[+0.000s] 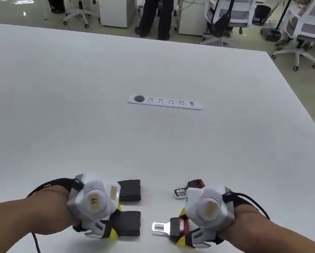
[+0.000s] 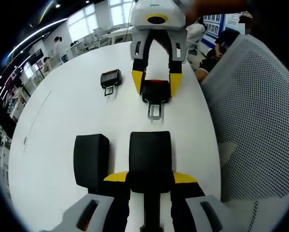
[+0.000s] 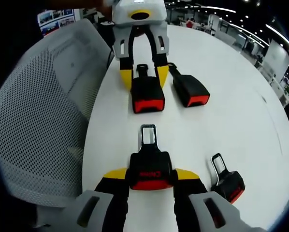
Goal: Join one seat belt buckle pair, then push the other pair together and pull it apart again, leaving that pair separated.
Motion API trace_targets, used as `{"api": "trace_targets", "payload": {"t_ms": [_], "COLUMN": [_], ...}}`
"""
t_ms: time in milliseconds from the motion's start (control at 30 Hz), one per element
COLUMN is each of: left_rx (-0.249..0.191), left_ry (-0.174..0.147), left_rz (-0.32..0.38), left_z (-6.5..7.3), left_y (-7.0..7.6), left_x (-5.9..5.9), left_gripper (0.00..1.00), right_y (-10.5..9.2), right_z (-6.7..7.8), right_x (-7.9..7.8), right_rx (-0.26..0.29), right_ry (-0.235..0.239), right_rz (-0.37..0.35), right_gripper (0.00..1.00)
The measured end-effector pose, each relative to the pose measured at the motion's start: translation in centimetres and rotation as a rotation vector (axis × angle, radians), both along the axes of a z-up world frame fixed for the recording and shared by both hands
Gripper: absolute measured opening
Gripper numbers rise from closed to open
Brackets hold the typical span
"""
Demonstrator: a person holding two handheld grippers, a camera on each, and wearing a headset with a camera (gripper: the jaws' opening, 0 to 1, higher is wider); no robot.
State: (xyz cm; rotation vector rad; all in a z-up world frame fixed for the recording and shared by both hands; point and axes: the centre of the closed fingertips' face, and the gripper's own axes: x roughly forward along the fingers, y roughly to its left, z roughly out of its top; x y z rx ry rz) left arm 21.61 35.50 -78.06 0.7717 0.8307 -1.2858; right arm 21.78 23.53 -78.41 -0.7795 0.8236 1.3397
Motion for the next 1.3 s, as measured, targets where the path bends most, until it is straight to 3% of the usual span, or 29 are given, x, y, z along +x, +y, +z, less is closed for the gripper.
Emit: {"api": "trace_targets", "payload": {"t_ms": [500,733,1067,1300], "left_rx": [0.010,0.015,0.019,0.006], "left_ry": [0.002,0.005,0.010,0.008], "left_rz": [-0.009,-0.009,-0.008,-0.006], "left_z": [-0.1,-0.1,0.0,-0.1], "left_y": [0.0,0.0,0.0,0.1], "left_x": [0.0,0.1,0.0,0.2], "left_gripper": [0.32,0.32,0.32,0.32], "right_y": [2.5,3.3,3.8,4.2], "right_z": [0.3,0.5,0.4,0.5], "right_x": [0.3,0.1,0.1,0.1], "right_rx": [-0.012,-0.005,0.044,0.057], "right_ry": [-0.025,-0.051,-0.010,-0.012], "right_rz": [0.015,0.057,0.045,0.030], "right_gripper": [0.32,0.32,0.31,0.30]}}
